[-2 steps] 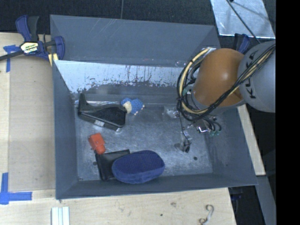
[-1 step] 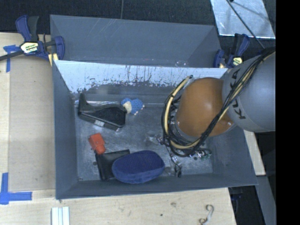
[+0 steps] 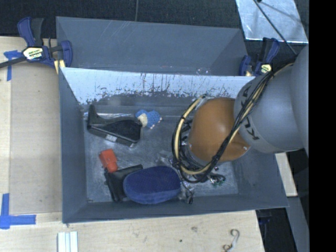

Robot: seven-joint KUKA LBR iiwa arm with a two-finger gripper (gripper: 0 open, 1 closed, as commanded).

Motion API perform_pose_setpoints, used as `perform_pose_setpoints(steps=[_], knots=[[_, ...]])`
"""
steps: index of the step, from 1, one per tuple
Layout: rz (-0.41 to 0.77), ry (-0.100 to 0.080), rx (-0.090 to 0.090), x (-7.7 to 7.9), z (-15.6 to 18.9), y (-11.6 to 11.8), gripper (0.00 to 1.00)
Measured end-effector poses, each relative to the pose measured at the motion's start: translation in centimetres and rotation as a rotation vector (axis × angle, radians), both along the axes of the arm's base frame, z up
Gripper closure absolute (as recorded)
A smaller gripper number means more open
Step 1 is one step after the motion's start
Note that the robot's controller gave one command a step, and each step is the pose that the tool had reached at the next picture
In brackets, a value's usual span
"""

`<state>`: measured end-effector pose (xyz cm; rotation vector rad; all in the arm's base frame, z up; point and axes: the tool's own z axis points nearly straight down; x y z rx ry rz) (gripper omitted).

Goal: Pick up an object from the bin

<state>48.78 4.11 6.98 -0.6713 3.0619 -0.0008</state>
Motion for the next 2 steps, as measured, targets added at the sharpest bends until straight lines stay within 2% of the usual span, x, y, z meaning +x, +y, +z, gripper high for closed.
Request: perform_pose_setpoints(steps=[1, 2], knots=[[0.001, 0.001, 0.0, -0.1, 0.1, 0.0, 1.0], [0.196, -0.003, -0.005, -0.3, 13.4, -9.2, 1.0]])
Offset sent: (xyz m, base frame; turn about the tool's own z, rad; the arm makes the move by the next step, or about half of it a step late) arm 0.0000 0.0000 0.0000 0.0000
